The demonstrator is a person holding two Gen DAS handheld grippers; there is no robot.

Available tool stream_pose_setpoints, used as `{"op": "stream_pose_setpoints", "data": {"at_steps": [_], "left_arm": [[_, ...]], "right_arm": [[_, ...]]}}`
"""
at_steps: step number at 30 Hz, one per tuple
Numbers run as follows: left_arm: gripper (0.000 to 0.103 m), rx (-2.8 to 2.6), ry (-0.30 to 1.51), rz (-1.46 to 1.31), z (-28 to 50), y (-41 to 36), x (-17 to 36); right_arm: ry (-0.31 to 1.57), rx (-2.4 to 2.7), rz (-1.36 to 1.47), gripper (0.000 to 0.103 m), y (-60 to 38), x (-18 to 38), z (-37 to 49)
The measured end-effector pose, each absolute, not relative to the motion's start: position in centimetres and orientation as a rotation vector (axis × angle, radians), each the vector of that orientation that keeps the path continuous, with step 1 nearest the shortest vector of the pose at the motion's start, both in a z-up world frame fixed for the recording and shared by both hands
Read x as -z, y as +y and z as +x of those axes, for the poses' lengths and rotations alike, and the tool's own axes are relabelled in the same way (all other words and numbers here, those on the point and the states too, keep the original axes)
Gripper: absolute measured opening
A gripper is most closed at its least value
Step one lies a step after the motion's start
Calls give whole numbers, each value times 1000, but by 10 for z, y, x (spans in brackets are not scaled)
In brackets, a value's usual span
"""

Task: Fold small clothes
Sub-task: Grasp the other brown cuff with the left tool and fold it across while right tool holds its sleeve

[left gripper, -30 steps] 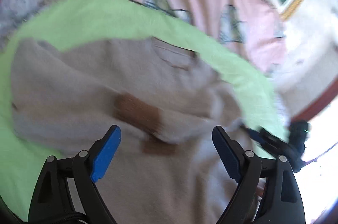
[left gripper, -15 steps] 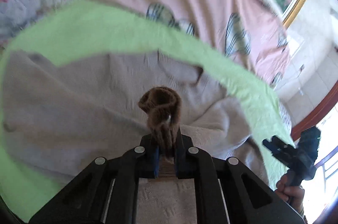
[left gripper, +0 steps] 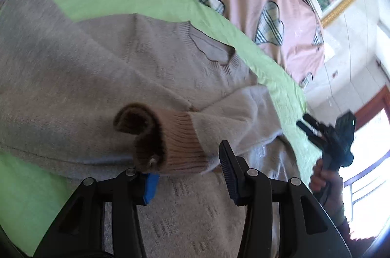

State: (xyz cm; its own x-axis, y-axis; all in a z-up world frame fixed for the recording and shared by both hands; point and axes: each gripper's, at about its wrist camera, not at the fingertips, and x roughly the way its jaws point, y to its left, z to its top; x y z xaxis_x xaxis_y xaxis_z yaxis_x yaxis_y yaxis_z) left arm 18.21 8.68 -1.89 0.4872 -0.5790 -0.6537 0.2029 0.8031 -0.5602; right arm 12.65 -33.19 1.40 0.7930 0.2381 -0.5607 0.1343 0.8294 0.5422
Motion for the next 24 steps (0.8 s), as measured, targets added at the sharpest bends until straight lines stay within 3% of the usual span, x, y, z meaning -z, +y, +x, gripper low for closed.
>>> {"op": "stream_pose_setpoints", "data": {"at_steps": [6,11,12,13,14,19,24], "left_arm": [[45,508,1055,-466,184,78,40],[44,464,1035,-509,198,80,33],[36,452,1020,-522,202,82,30],[15,443,1000,-527,203,83,25],[6,432,967,-524,202,84,17],[7,445,883,-455,181,78,2],[8,443,1019,-451,170,78,40]], "right_arm": [[786,59,548,65,-356,14,166],[920,56,524,64,-357,46,188],[928,35,512,61,-354,47,190],[930,4,514,27,-353,45,191],[941,-12,527,12,-354,45,191],[887,17,532,11,-371,30,180],[945,37,427,11,-356,39,186]]}}
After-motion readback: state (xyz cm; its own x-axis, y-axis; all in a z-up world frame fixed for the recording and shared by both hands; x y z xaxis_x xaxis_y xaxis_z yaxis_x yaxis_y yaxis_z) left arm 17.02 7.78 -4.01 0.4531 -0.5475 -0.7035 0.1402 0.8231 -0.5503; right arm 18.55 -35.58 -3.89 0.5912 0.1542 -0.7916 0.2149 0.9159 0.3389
